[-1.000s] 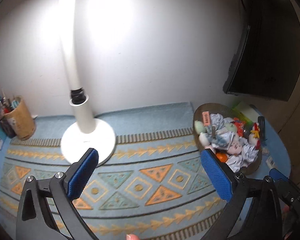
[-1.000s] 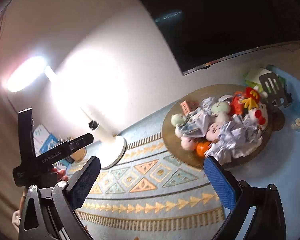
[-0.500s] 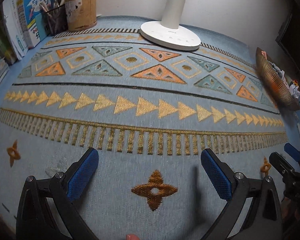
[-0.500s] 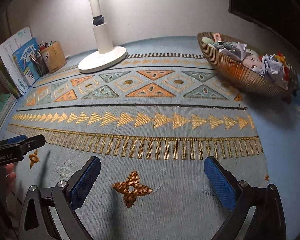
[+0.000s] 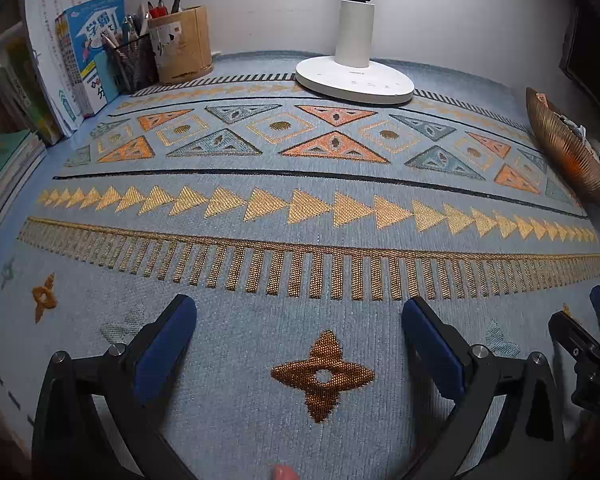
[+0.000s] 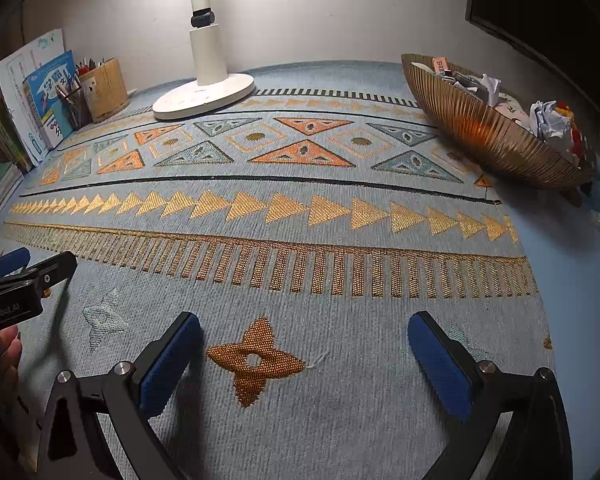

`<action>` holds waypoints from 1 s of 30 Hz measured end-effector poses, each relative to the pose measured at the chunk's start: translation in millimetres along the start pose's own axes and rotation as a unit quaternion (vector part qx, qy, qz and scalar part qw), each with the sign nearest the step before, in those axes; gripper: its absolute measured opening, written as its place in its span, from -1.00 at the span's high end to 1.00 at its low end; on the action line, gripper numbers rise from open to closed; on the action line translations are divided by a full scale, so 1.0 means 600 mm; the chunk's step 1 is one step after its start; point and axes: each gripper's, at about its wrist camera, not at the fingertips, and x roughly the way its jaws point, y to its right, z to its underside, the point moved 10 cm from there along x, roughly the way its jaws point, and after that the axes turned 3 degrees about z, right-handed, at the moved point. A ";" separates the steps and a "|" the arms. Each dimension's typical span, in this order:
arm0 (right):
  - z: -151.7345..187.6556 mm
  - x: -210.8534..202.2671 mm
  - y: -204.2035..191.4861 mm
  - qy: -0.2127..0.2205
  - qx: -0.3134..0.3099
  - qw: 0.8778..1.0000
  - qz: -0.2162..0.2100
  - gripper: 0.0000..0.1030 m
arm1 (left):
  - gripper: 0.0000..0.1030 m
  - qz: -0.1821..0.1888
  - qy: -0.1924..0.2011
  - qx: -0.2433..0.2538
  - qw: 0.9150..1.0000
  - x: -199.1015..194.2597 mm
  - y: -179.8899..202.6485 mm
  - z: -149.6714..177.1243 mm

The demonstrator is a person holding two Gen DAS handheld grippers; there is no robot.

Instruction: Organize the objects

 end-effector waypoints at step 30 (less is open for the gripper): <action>-0.001 0.000 0.001 0.000 0.002 1.000 0.004 -1.00 | -1.00 0.000 0.000 0.000 1.000 0.000 0.002 0.001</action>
